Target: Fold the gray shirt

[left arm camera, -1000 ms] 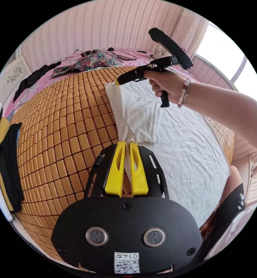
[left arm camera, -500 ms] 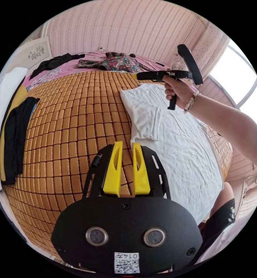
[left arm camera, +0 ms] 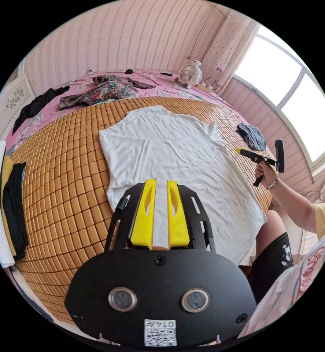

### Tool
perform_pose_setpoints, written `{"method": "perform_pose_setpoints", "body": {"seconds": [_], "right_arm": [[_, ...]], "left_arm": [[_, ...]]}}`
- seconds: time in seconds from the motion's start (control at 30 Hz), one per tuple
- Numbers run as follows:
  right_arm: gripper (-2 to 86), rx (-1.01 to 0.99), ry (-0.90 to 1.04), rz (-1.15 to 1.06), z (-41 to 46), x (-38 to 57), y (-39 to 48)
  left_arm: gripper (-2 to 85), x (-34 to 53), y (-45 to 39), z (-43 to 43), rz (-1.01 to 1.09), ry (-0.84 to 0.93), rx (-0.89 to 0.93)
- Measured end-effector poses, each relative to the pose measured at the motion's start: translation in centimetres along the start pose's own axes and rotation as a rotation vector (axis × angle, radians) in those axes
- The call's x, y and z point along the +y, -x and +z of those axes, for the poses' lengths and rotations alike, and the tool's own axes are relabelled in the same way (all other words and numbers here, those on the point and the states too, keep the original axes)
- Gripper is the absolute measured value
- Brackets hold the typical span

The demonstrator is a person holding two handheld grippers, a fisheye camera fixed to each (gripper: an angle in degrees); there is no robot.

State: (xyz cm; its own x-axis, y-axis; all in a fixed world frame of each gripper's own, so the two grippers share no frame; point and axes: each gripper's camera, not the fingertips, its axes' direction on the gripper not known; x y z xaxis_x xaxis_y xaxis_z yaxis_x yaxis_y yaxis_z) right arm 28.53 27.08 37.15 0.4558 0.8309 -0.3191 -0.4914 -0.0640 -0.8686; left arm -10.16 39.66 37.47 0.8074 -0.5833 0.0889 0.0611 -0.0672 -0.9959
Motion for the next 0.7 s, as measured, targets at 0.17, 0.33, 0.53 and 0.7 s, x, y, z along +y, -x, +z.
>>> {"method": "perform_pose_setpoints", "body": {"seconds": [0.17,0.33,0.53,0.7], "right_arm": [[8.1,-0.004,0.041,-0.081,0.9,-3.1,-0.6],[7.4,0.110,0.060,-0.081,1.2,-6.2,0.3],[2.6,0.036,0.128,-0.055,0.7,-8.0,-0.5],[1.4,-0.015,0.121,-0.026,-0.8,-8.5,-0.9]], "left_arm": [[4.6,-7.7,-7.4,6.4,0.145,0.023,0.133],[5.4,-13.4,-12.9,12.2,0.258,0.068,0.167],[6.3,-19.6,-18.3,18.7,0.317,0.093,0.218],[7.1,-22.6,-22.2,23.8,0.354,0.119,0.205]]}}
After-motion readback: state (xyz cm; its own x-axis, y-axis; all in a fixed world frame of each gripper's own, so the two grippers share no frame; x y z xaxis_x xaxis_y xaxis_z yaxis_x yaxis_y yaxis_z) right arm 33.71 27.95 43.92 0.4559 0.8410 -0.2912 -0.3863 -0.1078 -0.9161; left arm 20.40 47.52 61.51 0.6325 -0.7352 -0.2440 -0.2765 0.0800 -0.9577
